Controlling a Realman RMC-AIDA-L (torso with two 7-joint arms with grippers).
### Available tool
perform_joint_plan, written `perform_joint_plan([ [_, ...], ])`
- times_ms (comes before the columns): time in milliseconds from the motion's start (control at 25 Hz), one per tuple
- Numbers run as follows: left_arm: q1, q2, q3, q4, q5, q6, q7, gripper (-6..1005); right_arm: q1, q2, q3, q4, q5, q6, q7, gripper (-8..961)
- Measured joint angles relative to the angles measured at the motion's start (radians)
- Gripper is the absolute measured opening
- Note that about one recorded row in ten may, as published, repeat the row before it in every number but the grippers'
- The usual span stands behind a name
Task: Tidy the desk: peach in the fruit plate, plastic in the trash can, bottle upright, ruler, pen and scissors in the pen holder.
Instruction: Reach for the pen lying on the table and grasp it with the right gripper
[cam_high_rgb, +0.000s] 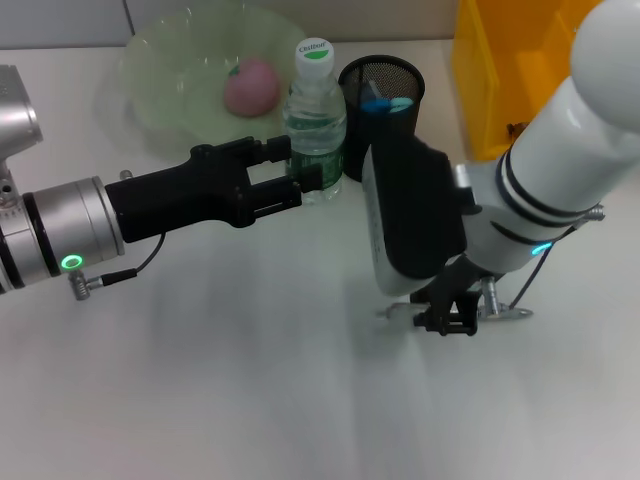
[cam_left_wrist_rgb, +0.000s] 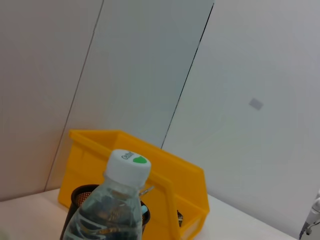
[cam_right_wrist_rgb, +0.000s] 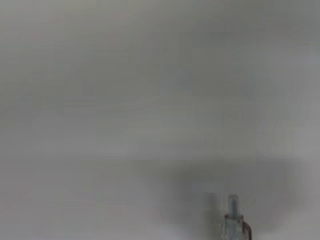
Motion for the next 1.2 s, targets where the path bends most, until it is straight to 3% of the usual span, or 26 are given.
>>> perform_joint_plan([
  [600,0.0,0.0,-0.011,0.0,0.0,0.0,0.0,757,-0.105,0.001,0.213,-0.186,0.077,-0.011,-0.025,199],
  [880,0.001,0.0,-0.012,0.0,0.0,0.0,0.0,760,-0.124,0.002,0.262,-0.237,0.083,-0.011,-0.034,200],
  [1040,0.002,0.0,-0.012,0.0,-0.001,0.0,0.0,762,-0.118,0.001,0.28,-0.237,0.089,-0.023,-0.03,200],
  [1200,0.001,0.0,-0.012,0.0,-0.001,0.0,0.0,764,-0.053,-0.006,0.283,-0.195,0.085,-0.077,0.053,201],
])
